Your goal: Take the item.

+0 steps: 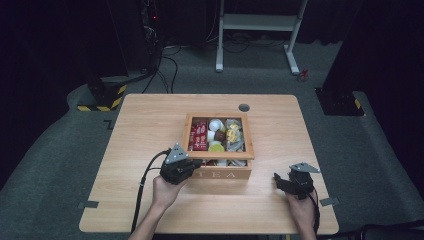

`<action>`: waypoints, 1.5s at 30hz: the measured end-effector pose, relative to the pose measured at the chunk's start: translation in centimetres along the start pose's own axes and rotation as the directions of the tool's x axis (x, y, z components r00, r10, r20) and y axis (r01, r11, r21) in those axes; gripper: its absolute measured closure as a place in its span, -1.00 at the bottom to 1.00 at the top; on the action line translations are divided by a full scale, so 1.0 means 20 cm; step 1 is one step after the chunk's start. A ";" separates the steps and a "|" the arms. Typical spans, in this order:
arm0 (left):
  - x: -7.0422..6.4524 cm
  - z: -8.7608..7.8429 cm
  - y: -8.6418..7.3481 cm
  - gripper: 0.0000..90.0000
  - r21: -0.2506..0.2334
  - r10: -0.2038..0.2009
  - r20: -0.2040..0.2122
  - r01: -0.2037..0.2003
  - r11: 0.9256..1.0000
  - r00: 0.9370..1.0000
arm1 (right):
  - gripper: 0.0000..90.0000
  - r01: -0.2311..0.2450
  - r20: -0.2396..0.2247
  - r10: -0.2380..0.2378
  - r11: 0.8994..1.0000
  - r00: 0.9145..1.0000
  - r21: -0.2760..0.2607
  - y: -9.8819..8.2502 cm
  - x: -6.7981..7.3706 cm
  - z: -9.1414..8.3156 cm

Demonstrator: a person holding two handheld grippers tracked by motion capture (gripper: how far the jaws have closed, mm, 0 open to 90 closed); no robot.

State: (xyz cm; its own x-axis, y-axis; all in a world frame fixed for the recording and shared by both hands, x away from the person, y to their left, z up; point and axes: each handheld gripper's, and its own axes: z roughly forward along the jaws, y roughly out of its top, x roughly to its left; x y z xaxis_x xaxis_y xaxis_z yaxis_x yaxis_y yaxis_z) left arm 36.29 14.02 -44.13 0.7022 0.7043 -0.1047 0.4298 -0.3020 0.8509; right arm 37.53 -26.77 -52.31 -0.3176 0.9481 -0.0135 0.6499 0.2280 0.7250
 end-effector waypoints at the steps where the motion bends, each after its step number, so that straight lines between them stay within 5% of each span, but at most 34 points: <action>1: 0.00 0.00 0.00 1.00 0.003 -0.005 0.006 0.005 1.000 1.000 | -0.37 0.000 0.000 0.000 1.000 1.000 0.000 0.00 0.00 0.00; 29: 0.03 -0.01 0.16 0.98 0.007 -0.004 0.022 0.004 1.000 1.000 | -0.30 -0.007 -0.006 0.007 1.000 1.000 0.004 0.00 0.01 -0.01; 31: 0.04 -0.01 0.16 0.97 0.011 -0.017 0.033 0.016 1.000 0.999 | -0.17 -0.008 -0.012 0.007 0.999 1.000 -0.041 -0.02 0.03 -0.03; 45: 0.03 -0.02 0.22 0.81 0.010 0.000 0.018 0.000 1.000 1.000 | -0.10 -0.008 -0.138 -0.014 0.987 0.990 -0.159 0.02 0.11 -0.10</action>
State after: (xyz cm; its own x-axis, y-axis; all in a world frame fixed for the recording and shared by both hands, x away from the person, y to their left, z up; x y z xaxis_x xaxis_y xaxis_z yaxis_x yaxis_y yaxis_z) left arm 38.47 13.34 -40.29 0.7124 0.6924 -0.1142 0.4353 -0.3084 0.8458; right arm 35.62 -24.96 -50.64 -0.4189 0.9052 0.0714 0.5342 0.1821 0.8255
